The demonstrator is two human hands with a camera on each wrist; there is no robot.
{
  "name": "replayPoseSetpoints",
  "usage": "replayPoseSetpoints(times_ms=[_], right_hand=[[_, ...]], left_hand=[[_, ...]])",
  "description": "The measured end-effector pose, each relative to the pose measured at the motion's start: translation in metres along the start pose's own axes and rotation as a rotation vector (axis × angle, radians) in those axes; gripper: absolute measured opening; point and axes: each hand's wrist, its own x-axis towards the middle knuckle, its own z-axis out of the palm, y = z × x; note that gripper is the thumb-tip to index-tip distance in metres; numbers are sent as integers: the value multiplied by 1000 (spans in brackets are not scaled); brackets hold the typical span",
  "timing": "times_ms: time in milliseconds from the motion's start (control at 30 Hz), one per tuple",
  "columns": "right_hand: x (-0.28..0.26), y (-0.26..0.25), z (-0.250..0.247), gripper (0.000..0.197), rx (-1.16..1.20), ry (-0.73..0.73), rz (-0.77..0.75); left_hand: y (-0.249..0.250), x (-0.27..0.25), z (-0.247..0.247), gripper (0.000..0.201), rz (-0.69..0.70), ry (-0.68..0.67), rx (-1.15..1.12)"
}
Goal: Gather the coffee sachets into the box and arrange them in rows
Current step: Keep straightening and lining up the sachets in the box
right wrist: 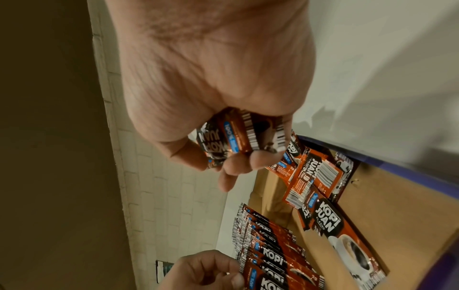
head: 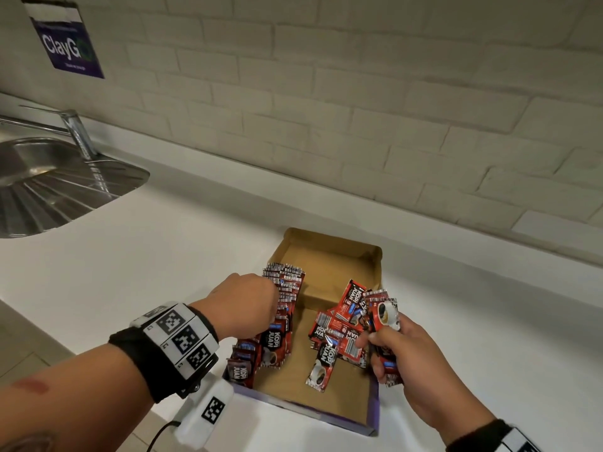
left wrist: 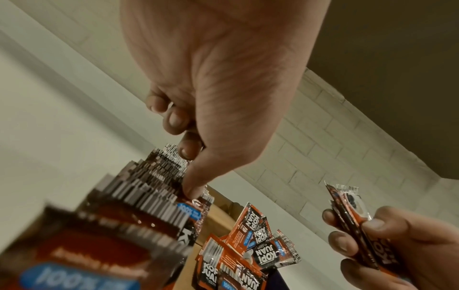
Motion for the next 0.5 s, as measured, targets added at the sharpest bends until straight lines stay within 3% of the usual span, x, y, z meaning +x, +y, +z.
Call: replayPoseSetpoints(times_ms=[233, 333, 500], right_hand=[[3, 3, 3, 31, 84, -73, 5], [2, 0, 7, 31, 84, -154, -5], [4, 3, 8, 30, 81, -165, -10]], left_hand=[[-3, 1, 2, 17, -18, 5, -36], [-4, 1, 2, 17, -17, 11, -29], [-4, -1, 1, 18, -32, 20, -31]])
